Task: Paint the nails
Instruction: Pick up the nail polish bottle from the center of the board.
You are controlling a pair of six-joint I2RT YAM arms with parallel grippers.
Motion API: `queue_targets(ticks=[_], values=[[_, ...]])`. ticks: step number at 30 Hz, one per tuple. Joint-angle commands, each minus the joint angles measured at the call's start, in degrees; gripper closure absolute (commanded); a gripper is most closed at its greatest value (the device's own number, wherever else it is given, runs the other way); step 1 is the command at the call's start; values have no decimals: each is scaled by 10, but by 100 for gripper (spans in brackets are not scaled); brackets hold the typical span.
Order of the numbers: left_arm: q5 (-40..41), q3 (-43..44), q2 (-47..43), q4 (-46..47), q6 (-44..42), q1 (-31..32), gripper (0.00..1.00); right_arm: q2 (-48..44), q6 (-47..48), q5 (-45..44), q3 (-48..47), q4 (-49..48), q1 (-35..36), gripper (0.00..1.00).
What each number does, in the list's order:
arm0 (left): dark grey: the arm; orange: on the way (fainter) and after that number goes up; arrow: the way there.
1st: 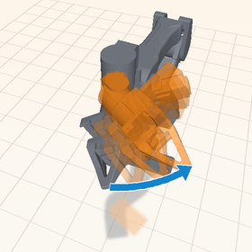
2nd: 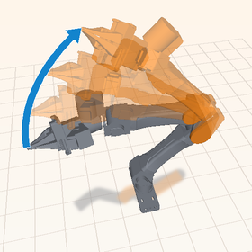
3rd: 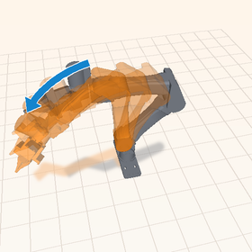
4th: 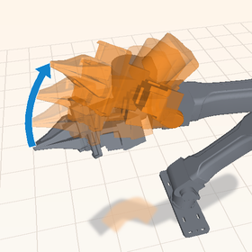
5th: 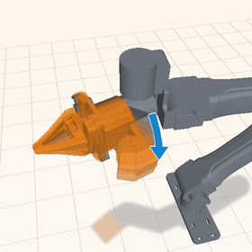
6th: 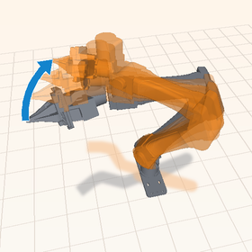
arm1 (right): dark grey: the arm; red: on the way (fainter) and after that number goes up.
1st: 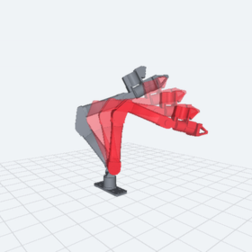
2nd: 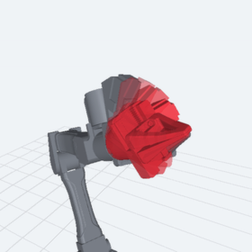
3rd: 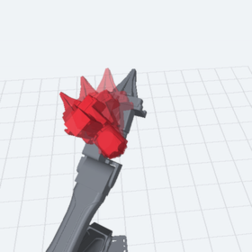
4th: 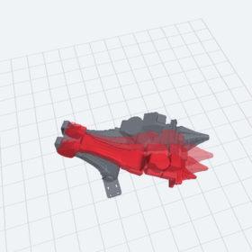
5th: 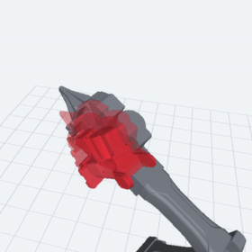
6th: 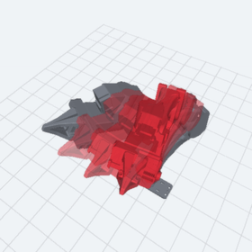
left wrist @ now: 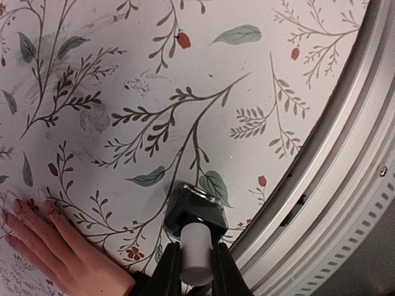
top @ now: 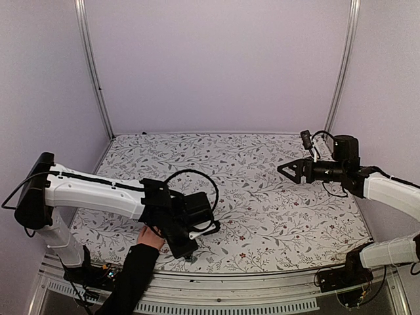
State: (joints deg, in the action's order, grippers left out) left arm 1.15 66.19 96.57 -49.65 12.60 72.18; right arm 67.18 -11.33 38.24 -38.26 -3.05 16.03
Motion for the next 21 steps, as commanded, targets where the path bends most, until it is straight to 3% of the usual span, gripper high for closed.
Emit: queue_targets(ticks=[1, 16, 21], values=[[15, 31, -24, -18, -48, 6, 100, -27, -2, 53, -11, -18, 17, 1], [-6, 125, -82, 28, -187, 23, 100, -108, 38, 146, 5, -42, 182, 1], [-86, 126, -133, 66, -266, 40, 100, -103, 60, 156, 14, -38, 239, 1]])
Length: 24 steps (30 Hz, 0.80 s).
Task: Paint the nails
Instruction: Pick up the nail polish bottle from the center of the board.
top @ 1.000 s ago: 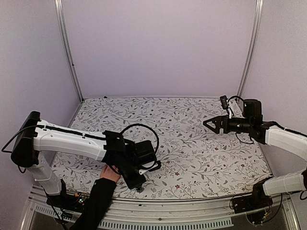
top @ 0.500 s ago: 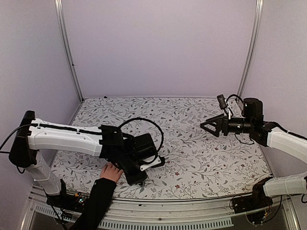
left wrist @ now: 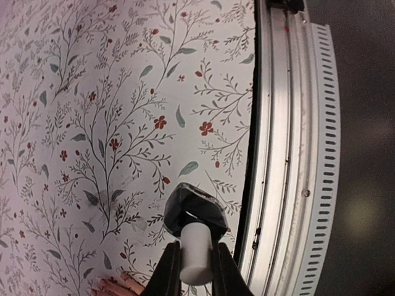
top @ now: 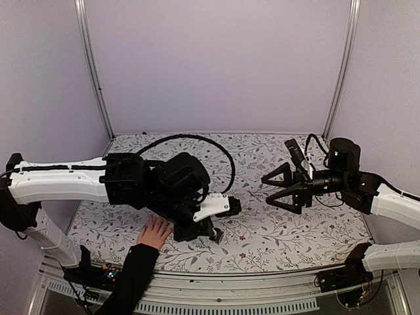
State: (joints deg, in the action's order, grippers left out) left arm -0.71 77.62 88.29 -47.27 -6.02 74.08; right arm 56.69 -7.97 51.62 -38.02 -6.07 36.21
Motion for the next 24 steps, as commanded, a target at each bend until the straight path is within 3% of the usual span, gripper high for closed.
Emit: queue_targets(ticks=[1, 11, 24], values=[[-82, 10, -60, 51, -95, 26, 100, 5, 31, 22, 12, -5, 52, 1], [-90, 42, -89, 80, -185, 95, 100, 63, 100, 37, -29, 31, 170, 6], [-37, 52, -73, 66, -234, 122, 100, 135, 151, 54, -110, 125, 281, 34]])
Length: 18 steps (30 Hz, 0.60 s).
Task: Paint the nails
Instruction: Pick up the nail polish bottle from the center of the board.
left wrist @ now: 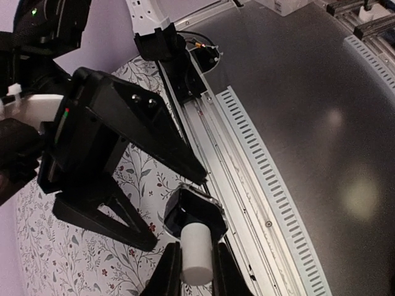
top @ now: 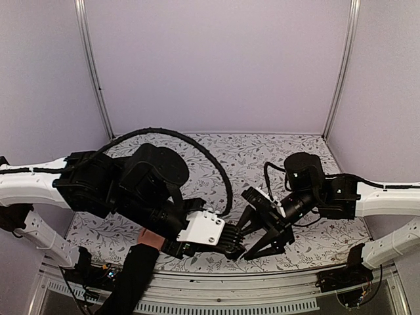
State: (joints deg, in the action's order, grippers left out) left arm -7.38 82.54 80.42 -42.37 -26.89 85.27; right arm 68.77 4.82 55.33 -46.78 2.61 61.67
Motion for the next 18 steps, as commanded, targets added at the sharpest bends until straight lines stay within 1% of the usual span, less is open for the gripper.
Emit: queue_targets(ticks=[1, 5, 12, 18], values=[[34, 1, 6, 17, -29, 12, 100, 17, 24, 19, -26, 41, 30, 36], [42, -4, 6, 17, -35, 13, 100, 27, 23, 31, -34, 46, 41, 41], [55, -4, 8, 22, -45, 18, 100, 37, 0, 48, -40, 19, 44, 52], [54, -9, 14, 22, -50, 20, 100, 43, -1, 52, -48, 18, 44, 56]])
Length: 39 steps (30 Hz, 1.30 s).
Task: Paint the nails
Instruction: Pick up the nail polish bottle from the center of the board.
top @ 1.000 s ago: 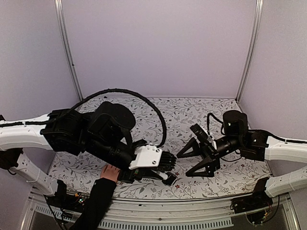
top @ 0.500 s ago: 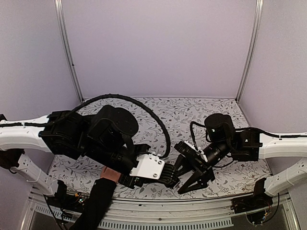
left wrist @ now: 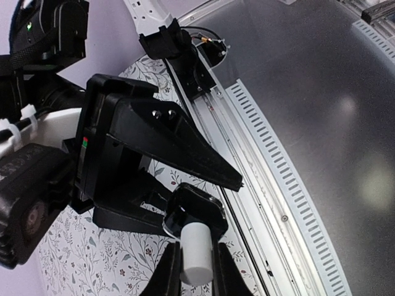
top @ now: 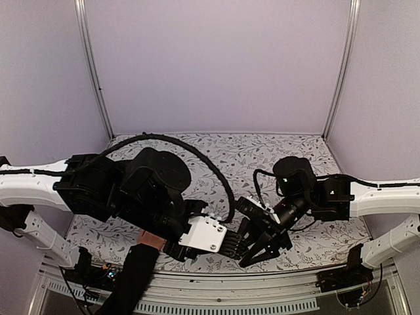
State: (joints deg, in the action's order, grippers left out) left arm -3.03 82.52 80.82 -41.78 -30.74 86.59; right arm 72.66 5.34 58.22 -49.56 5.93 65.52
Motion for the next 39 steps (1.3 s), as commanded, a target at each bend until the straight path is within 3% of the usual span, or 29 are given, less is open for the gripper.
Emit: queue_targets(ticks=[1, 6, 19, 24, 26, 31, 39], values=[[13, -9, 11, 16, -12, 8, 100, 4, -8, 24, -20, -16, 7, 56], [20, -12, 14, 14, -15, 7, 100, 8, -8, 23, -23, -19, 11, 60], [28, -32, 4, 29, -10, 7, 98, 26, -2, 16, -45, 3, 16, 84], [44, -60, -35, 70, 30, 4, 57, 15, 2, -13, -45, 4, 16, 89], [48, -83, -68, 102, 47, 2, 45, 3, 1, -37, -43, -4, 16, 91], [78, -168, -160, 220, 99, -10, 34, -47, -8, -107, -22, -53, 2, 91], [64, -235, -198, 360, 244, -145, 28, -121, -33, -204, 22, -171, -55, 92]])
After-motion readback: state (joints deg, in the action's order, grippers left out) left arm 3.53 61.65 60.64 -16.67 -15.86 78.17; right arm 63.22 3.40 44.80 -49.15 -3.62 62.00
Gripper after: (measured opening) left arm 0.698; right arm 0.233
